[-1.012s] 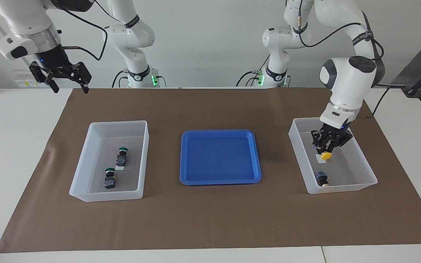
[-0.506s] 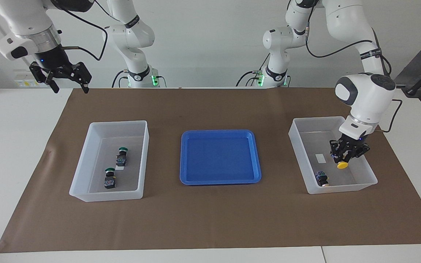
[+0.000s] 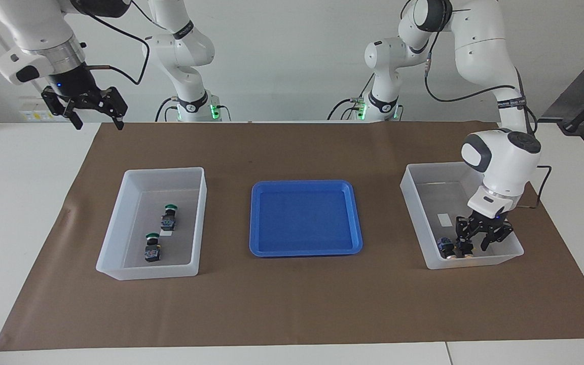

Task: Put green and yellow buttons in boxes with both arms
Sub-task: 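Lower and release the yellow button beside the other one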

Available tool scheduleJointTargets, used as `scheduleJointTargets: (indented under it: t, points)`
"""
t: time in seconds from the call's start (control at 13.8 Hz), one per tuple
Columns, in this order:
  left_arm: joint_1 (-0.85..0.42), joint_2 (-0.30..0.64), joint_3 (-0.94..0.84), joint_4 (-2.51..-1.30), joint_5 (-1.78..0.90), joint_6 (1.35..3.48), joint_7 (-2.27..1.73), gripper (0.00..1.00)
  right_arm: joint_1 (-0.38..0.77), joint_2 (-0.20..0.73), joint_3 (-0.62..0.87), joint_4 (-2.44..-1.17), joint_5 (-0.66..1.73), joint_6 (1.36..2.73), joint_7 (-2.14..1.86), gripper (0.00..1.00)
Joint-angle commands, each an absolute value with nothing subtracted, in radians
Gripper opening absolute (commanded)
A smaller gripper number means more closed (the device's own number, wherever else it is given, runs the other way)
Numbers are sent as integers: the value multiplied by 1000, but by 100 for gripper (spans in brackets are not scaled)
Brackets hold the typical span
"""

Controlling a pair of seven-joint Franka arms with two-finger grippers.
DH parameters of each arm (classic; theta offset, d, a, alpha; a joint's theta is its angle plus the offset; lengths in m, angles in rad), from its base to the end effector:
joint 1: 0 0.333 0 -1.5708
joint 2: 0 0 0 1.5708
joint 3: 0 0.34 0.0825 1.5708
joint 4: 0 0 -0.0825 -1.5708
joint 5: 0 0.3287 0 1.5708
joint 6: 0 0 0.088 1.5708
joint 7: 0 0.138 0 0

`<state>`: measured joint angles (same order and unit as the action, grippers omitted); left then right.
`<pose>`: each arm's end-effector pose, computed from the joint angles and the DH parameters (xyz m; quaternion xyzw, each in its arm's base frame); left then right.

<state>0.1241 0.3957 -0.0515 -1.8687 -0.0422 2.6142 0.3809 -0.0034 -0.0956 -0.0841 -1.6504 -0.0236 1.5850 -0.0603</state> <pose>0.6407 0.0502 0.3690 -0.9756 0.1316 -0.1748 0.0167 0.4670 -0.0464 0.6316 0.9998 -0.0135 0.0143 0.0089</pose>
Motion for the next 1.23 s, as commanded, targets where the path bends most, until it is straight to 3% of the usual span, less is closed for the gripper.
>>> scheduleJointTargets:
  t: [0.0, 0.29, 0.58, 0.8, 0.94, 1.16]
  points:
    - [121, 349, -51, -1879, -64, 2605, 390, 100, 2, -109, -87, -1664, -34, 1575, -54, 100]
    - [97, 122, -45, -2032, -64, 2440, 284, 100, 0, -109, -87, -1664, -34, 1575, -54, 100]
    - [51, -56, -49, -2043, -54, 2186, 168, 100, 0, -109, -87, -1664, -34, 1575, -55, 100]
    - [-58, -118, -51, -2027, 1, 2077, -24, 100, 2, -109, -87, -1664, -32, 1574, -55, 100]
    - [-80, -100, -51, -1903, 20, 1931, -43, 100, 2, -109, -87, -1664, -32, 1575, -55, 100]
    - [-100, 6, -57, -1644, 58, 1720, -41, 100, 2, -109, -87, -1664, -32, 1574, -55, 100]
